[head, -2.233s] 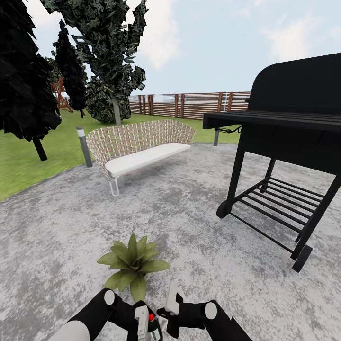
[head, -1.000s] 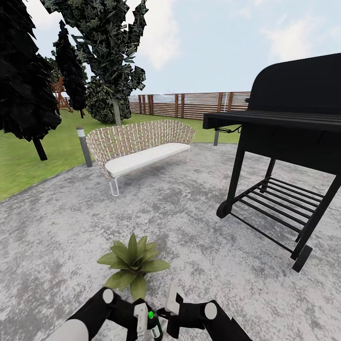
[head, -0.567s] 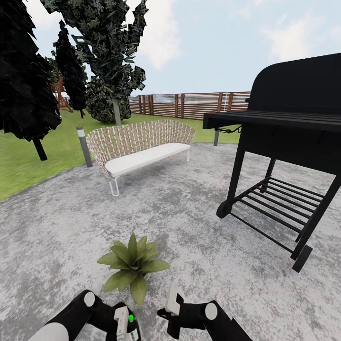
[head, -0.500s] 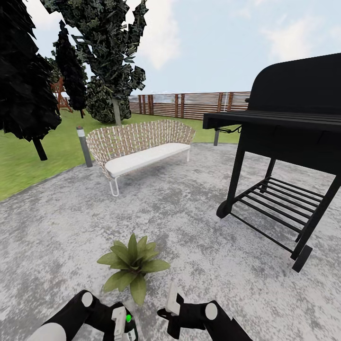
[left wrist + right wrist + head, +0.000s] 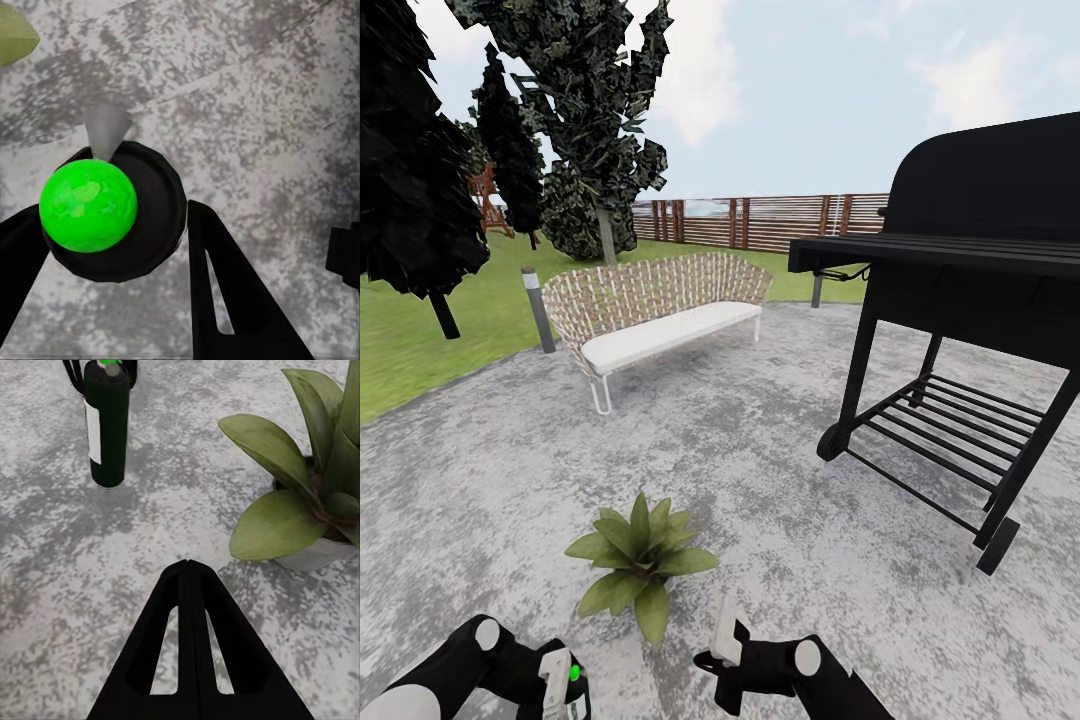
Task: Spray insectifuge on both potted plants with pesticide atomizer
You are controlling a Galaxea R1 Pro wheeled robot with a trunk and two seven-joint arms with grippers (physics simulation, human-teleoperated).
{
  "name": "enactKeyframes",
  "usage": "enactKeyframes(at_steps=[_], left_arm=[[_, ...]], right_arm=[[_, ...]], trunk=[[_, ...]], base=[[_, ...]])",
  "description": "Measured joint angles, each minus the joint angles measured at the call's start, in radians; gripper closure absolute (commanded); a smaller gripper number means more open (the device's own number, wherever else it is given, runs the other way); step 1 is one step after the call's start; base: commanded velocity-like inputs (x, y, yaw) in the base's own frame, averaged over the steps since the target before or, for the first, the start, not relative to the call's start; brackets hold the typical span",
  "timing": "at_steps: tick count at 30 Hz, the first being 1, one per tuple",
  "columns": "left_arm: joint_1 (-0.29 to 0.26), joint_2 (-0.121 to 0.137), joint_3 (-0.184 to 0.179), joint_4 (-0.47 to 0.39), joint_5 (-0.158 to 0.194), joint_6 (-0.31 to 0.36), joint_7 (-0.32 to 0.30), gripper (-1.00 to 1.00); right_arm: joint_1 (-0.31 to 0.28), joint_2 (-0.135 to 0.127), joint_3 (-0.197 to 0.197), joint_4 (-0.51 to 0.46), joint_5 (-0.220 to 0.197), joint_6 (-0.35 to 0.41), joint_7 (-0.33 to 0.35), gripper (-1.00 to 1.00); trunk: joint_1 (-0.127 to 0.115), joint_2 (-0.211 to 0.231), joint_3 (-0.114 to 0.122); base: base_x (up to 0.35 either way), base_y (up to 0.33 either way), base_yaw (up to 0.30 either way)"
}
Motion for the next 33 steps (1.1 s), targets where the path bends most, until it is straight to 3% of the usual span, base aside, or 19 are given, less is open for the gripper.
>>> enactKeyframes(at_steps=[2,6,10,13,15,18,22,27,28,29,31,33], left_arm=[[0.0,0.005,0.003,0.0,0.001,0.002,0.005,1.0],[0.0,0.007,0.005,0.003,0.002,0.01,0.013,1.0],[0.0,0.004,0.007,0.003,0.003,0.015,0.016,1.0],[-0.001,0.003,0.008,0.003,0.005,0.017,0.037,1.0],[-0.001,0.002,0.01,0.004,0.005,0.018,0.052,1.0],[-0.001,-0.001,0.039,0.005,0.005,0.019,0.075,1.0],[-0.001,-0.002,0.113,0.005,0.005,0.021,0.08,1.0],[-0.001,-0.001,0.155,0.005,0.005,0.022,0.082,1.0],[-0.001,-0.001,0.158,0.005,0.005,0.022,0.082,1.0],[-0.001,-0.001,0.159,0.005,0.005,0.022,0.082,1.0],[-0.001,0.0,0.161,0.007,0.005,0.023,0.083,1.0],[0.0,0.001,0.162,0.009,0.005,0.023,0.088,1.0]], right_arm=[[0.0,-0.004,-0.004,0.0,0.0,0.0,-0.008,1.0],[0.0,-0.058,-0.005,0.005,-0.002,-0.001,-0.106,1.0],[0.001,-0.11,-0.006,0.117,-0.006,-0.004,-0.272,1.0],[0.001,-0.142,-0.006,0.228,-0.009,-0.007,-0.418,1.0],[0.001,-0.153,-0.004,0.265,-0.011,-0.007,-0.477,1.0],[0.001,-0.163,-0.008,0.328,-0.009,-0.009,-0.6,1.0],[0.002,-0.165,-0.013,0.394,-0.033,-0.01,-0.735,1.0],[0.002,-0.165,-0.016,0.453,-0.186,-0.009,-0.812,1.0],[0.002,-0.165,-0.016,0.457,-0.243,-0.009,-0.818,1.0],[0.002,-0.165,-0.016,0.458,-0.264,-0.009,-0.82,1.0],[0.002,-0.166,-0.017,0.46,-0.366,-0.01,-0.829,1.0],[0.002,-0.166,-0.015,0.461,-0.432,-0.01,-0.84,1.0]], trunk=[[0.0,0.0,0.0],[0.0,0.0,0.0],[0.0,0.0,0.0],[0.0,0.0,0.0],[0.0,0.0,0.0],[0.0,0.0,0.0],[0.0,0.0,0.0],[0.0,0.0,0.0],[0.0,0.0,0.0],[0.0,0.0,0.0],[0.0,0.0,0.0],[0.0,0.0,0.0]], base=[[0.0,0.0,0.0],[0.0,0.0,0.0],[0.0,0.0,0.0],[0.0,0.0,0.0],[0.0,0.0,0.0],[0.0,0.0,0.0],[0.0,0.0,0.0],[0.0,0.0,0.0],[0.0,0.0,0.0],[0.0,0.0,0.0],[0.0,0.0,0.0],[0.0,0.0,0.0]])
